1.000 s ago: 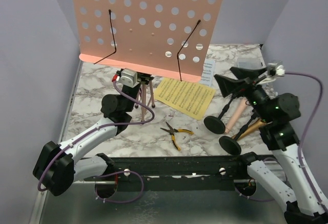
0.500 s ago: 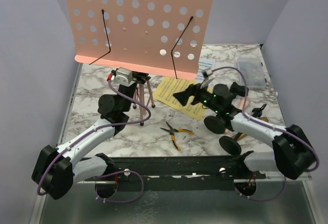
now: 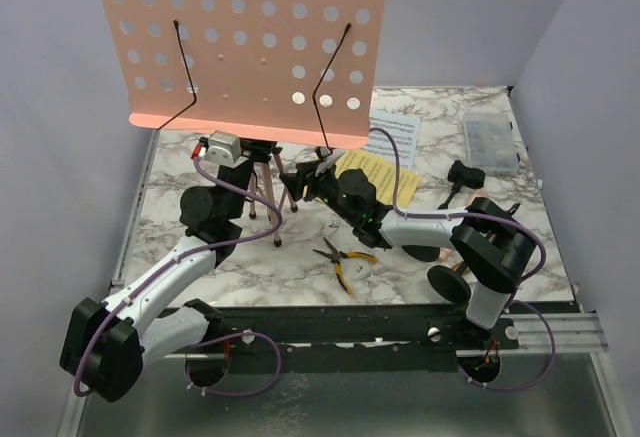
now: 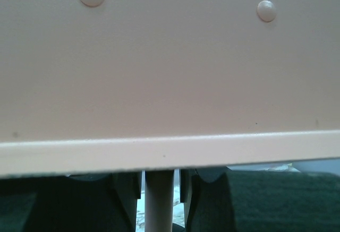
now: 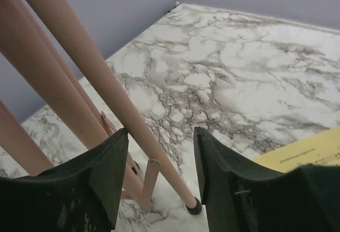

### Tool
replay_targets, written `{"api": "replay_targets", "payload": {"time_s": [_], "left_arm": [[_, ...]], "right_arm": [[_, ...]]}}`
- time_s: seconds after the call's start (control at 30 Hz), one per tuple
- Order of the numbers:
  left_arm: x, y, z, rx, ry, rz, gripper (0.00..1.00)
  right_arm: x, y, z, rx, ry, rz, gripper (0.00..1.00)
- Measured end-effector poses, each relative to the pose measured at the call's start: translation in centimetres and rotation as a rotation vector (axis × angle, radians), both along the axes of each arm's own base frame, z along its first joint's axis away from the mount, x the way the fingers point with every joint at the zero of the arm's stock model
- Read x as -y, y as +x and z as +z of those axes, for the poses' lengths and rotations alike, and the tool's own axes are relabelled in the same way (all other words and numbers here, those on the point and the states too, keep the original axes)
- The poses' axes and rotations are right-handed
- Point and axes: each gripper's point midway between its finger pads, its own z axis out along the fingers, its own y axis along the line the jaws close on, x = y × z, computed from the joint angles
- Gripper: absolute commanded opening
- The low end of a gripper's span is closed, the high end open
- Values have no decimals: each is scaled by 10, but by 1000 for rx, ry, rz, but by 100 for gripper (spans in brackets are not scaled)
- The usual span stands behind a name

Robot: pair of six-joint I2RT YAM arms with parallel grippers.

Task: Set up the instrument practice props

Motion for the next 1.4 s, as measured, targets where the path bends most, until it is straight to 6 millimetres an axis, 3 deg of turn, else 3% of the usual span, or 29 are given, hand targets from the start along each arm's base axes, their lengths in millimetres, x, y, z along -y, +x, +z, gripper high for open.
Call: {"api": "replay_targets", "payload": {"time_s": [0.23,0.37,0.63,0.7,0.97,1.13,1.23,1.4], "left_arm": [[-9,0,2,-9,-17,-5,0],[-10,-3,2,-9,-17,-19,0],[-14,-15,11,-12,11,-36,0],[-16,-19,24,-10,26,-31,0],[-26,-40,103,49,54,-10,0],[-31,-55,145,97,52,-11,0],[-32,-56,152,106,58,-7,0],[-31,-48,137,68,90,12,0]], "right_arm": [[-19,4,21,117,-58,51,58],[-26,6,29,160,-78,70,53],[-60,-5,48,340,-171,213,7],[-65,-7,57,386,-183,231,1],[-70,-5,111,654,-214,216,1],[-73,-4,131,817,-225,189,1],[-80,3,124,880,-248,178,1],[-93,13,81,880,-307,241,0]]}}
